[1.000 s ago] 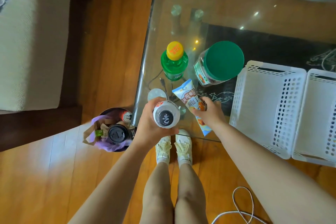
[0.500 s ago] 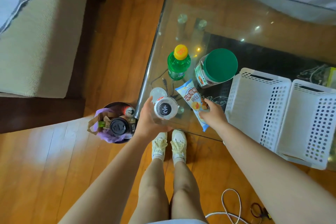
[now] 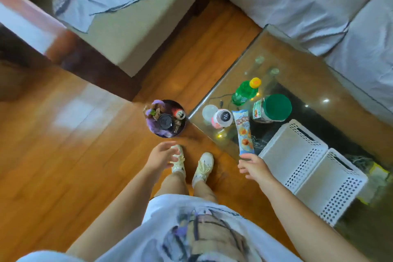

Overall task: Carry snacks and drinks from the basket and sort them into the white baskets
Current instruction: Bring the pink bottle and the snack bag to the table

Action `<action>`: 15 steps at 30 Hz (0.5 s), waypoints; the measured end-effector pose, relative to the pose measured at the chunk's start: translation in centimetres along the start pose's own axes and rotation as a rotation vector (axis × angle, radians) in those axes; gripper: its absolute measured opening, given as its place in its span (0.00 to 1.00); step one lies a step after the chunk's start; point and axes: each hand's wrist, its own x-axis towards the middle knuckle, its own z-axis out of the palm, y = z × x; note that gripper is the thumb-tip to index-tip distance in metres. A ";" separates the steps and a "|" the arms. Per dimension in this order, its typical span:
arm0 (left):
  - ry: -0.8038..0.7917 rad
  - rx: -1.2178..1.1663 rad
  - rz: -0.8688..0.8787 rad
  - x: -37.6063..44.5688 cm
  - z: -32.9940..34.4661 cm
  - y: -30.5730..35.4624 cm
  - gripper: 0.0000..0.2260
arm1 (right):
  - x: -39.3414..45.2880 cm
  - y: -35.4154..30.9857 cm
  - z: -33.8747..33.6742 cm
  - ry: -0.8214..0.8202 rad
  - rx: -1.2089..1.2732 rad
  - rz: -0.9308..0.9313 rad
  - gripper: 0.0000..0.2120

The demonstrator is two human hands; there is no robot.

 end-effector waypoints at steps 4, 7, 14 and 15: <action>0.144 -0.197 -0.089 -3.7 -4.3 -4.4 0.05 | -1.5 -2.4 3.4 -0.094 -0.162 -0.029 0.05; 0.229 -0.412 -0.139 -6.4 -7.3 -8.3 0.09 | -2.6 -4.9 7.4 -0.183 -0.354 -0.089 0.04; 0.541 -0.812 -0.290 -12.8 -11.8 -19.9 0.08 | -7.2 -10.4 19.8 -0.412 -0.776 -0.279 0.05; 0.566 -0.865 -0.328 -13.5 -12.0 -21.7 0.07 | -8.0 -10.8 21.7 -0.435 -0.822 -0.300 0.05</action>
